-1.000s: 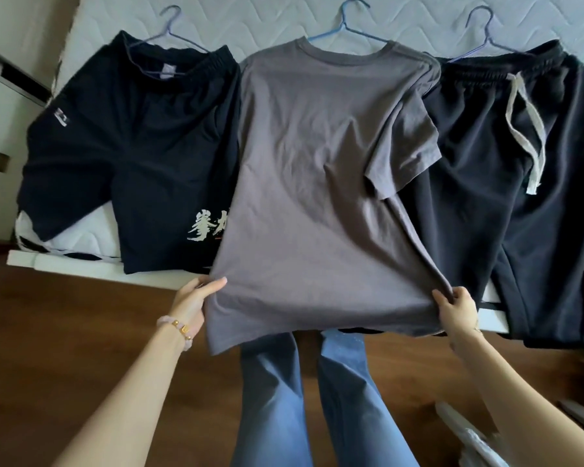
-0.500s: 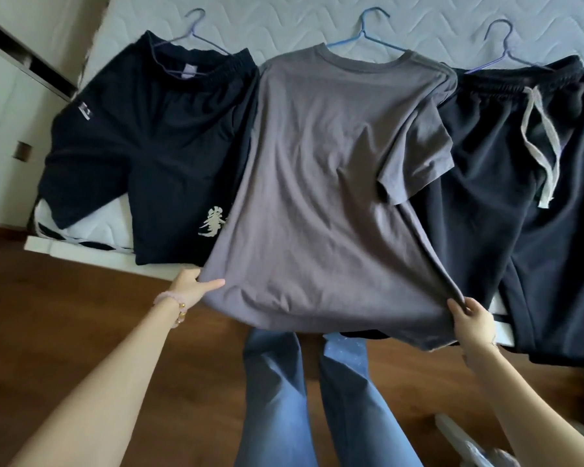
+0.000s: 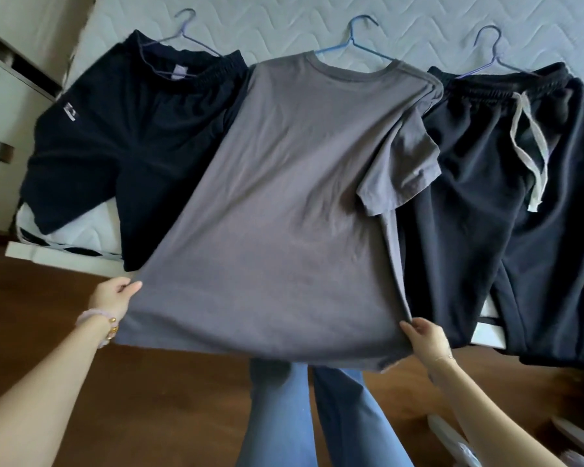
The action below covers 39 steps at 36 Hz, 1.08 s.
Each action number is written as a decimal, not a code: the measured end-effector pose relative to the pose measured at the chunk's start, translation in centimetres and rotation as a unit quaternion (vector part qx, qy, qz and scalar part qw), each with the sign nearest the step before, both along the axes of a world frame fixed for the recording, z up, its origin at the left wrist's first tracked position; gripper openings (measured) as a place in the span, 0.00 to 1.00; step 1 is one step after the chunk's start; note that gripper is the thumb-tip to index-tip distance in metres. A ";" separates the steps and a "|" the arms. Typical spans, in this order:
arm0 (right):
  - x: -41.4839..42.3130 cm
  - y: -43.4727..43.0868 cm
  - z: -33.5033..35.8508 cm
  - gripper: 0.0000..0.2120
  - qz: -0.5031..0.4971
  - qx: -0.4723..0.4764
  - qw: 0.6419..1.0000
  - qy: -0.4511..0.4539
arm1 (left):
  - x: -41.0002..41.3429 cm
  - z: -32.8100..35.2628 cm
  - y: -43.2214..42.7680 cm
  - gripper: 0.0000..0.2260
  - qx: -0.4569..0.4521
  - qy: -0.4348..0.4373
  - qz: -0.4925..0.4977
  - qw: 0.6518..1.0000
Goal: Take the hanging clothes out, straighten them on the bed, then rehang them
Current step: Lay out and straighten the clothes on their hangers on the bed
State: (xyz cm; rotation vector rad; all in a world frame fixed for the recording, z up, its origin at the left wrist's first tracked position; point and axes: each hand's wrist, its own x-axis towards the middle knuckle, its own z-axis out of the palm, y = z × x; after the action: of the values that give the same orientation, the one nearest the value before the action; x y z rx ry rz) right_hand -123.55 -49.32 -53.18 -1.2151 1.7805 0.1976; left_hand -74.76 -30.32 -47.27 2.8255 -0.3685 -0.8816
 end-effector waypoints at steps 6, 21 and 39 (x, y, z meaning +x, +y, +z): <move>0.9 0.1 -0.1 0.07 -0.043 0.030 0.997 0.048 | -0.5 -3.3 -2.4 0.07 0.195 0.072 -0.084 0.975; 7.4 -11.1 1.3 0.21 -0.217 0.023 0.974 -0.054 | 0.6 -5.7 -19.2 0.14 0.014 0.125 -0.135 0.983; 13.4 -25.0 -1.1 0.10 -0.380 -0.126 0.911 -0.096 | 3.7 -6.4 -30.8 0.10 -0.116 0.057 -0.070 0.989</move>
State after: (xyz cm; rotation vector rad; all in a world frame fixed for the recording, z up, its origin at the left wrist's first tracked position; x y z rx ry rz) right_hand -110.19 -74.35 -54.28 -0.5955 2.0021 -0.6005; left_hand -71.05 -61.11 -53.70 2.5496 -0.6175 -0.9544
